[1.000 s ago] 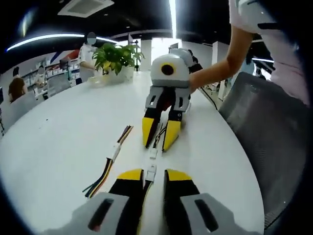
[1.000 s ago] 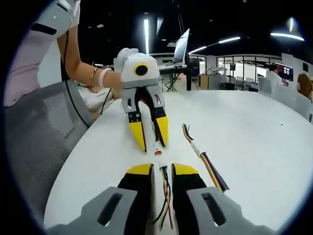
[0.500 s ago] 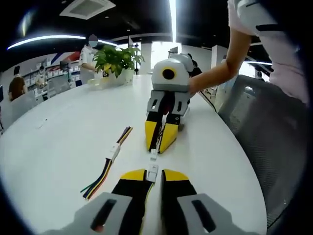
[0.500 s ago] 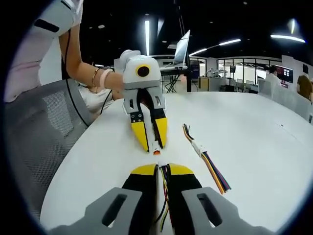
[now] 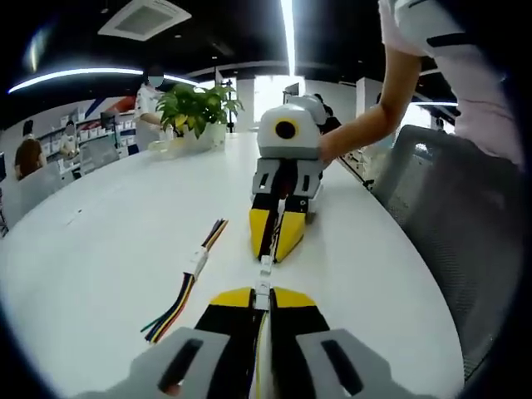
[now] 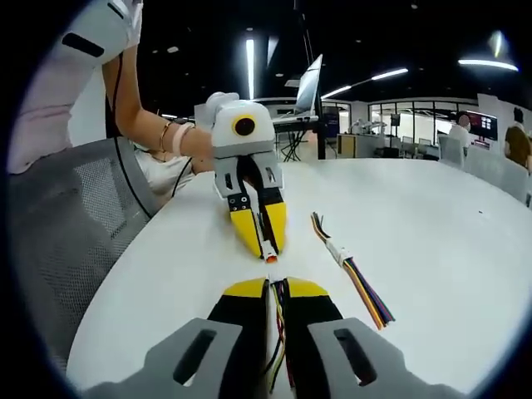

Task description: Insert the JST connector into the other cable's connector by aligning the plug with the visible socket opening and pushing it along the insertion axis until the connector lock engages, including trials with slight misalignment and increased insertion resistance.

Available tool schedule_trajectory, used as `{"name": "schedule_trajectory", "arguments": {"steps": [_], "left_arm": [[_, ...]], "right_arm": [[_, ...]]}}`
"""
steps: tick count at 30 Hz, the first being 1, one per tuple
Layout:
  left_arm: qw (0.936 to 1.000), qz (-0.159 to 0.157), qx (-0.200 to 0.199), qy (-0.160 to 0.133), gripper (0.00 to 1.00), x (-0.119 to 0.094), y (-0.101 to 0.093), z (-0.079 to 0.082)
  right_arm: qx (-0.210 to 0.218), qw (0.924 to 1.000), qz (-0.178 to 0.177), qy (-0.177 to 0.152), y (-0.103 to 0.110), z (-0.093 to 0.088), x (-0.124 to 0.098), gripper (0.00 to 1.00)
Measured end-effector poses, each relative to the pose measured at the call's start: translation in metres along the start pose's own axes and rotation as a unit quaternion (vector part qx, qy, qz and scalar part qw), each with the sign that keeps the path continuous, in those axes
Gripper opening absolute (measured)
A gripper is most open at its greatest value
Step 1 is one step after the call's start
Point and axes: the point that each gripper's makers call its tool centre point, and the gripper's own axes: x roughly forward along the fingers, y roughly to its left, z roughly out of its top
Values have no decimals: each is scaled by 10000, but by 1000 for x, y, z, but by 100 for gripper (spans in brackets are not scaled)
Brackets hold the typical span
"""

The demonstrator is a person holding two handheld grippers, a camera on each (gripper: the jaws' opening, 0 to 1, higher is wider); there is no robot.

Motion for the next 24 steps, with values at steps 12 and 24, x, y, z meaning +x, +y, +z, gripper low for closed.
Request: {"name": "schedule_trajectory", "arguments": {"steps": [12, 24], "left_arm": [[9999, 22, -62, 106, 0, -5, 1, -7], [9999, -62, 78, 73, 0, -14, 2, 12]], "right_arm": [[-27, 9999, 72, 96, -1, 0, 1, 3], [199, 9998, -69, -24, -8, 12, -9, 3]]}}
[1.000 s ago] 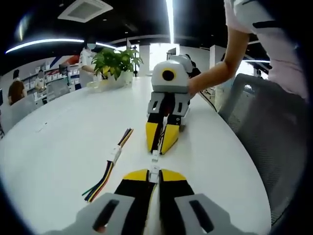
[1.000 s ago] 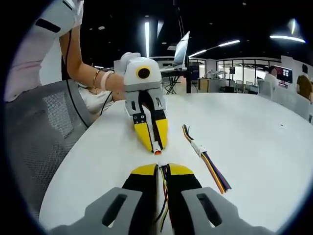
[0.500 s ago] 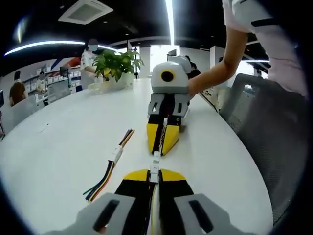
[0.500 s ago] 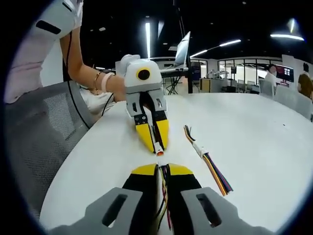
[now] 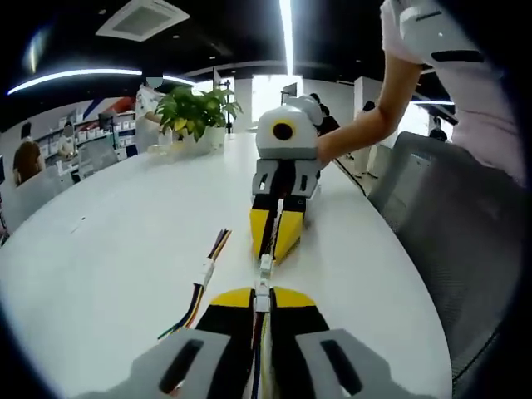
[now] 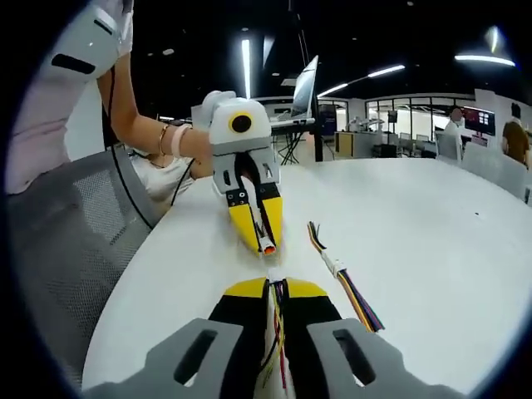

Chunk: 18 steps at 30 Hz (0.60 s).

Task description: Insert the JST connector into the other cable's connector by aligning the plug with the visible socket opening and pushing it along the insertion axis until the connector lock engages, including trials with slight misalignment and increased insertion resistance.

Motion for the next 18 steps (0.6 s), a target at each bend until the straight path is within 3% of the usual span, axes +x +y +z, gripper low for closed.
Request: {"name": "schedule_trajectory", "arguments": {"steps": [11, 18], "left_arm": [[9994, -170, 283, 135, 0, 2, -1, 17], [9991, -249, 302, 141, 0, 3, 0, 25]], "right_arm": [[-306, 9995, -3, -9, 0, 27, -10, 3], [-656, 9977, 85, 136, 3, 32, -8, 3]]}}
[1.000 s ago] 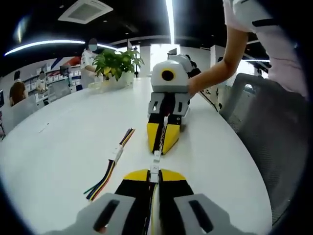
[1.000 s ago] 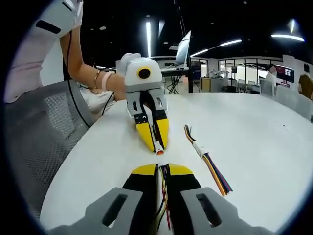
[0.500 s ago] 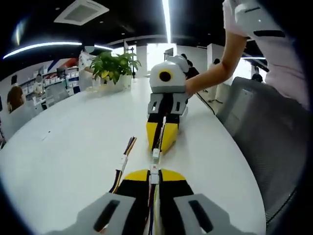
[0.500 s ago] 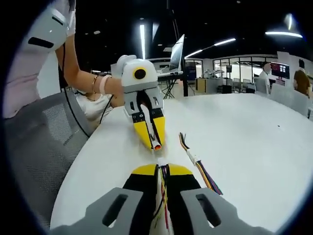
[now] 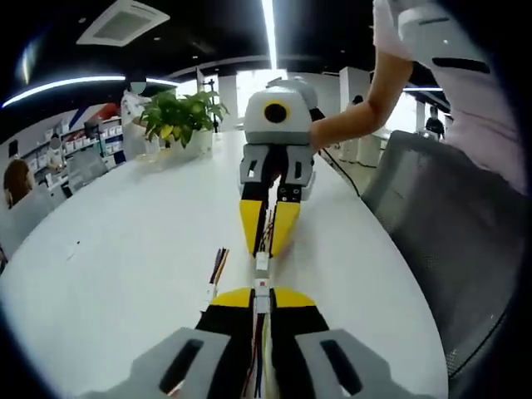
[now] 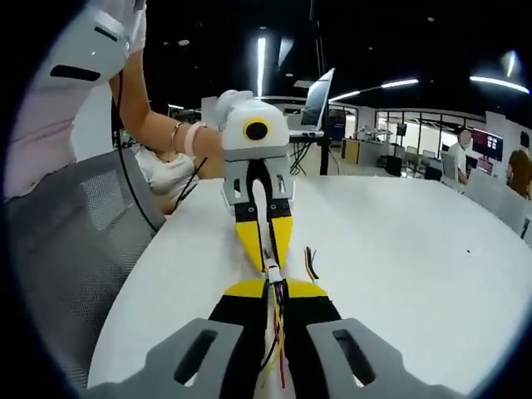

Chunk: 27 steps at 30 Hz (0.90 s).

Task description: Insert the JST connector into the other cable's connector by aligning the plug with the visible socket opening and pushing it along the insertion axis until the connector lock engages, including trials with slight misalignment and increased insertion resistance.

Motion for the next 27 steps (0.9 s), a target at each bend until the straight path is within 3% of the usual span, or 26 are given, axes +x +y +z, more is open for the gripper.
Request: {"name": "schedule_trajectory", "arguments": {"steps": [27], "left_arm": [[9991, -169, 103, 381, 0, 5, -1, -2]], "right_arm": [[-163, 9994, 114, 290, -1, -6, 6, 2]]}}
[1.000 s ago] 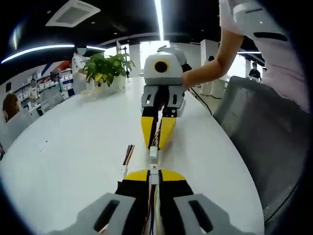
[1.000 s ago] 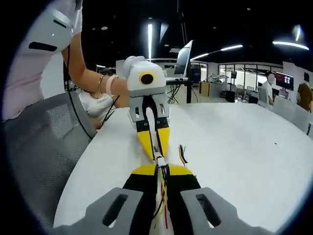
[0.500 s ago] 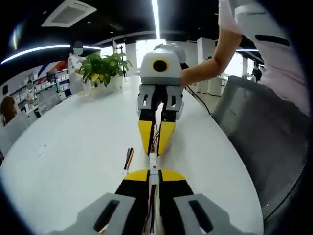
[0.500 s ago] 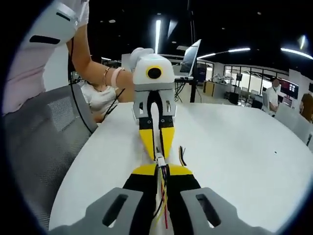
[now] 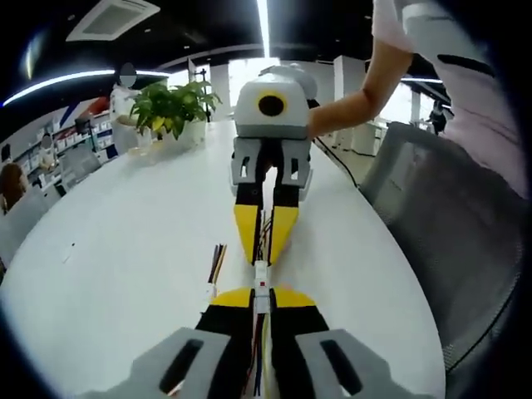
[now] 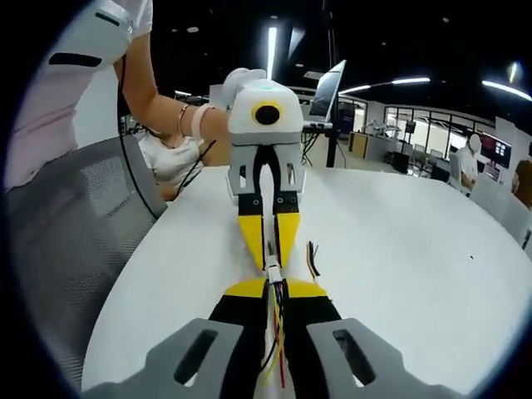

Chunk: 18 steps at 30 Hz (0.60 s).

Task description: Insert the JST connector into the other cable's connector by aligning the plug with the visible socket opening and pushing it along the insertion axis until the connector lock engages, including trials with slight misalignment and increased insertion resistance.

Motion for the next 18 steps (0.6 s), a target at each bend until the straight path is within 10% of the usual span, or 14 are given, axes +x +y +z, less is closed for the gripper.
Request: {"name": "schedule_trajectory", "arguments": {"steps": [18], "left_arm": [[9996, -33, -50, 283, 0, -2, 1, -3]], "right_arm": [[58, 9998, 76, 193, 1, -5, 6, 2]]}}
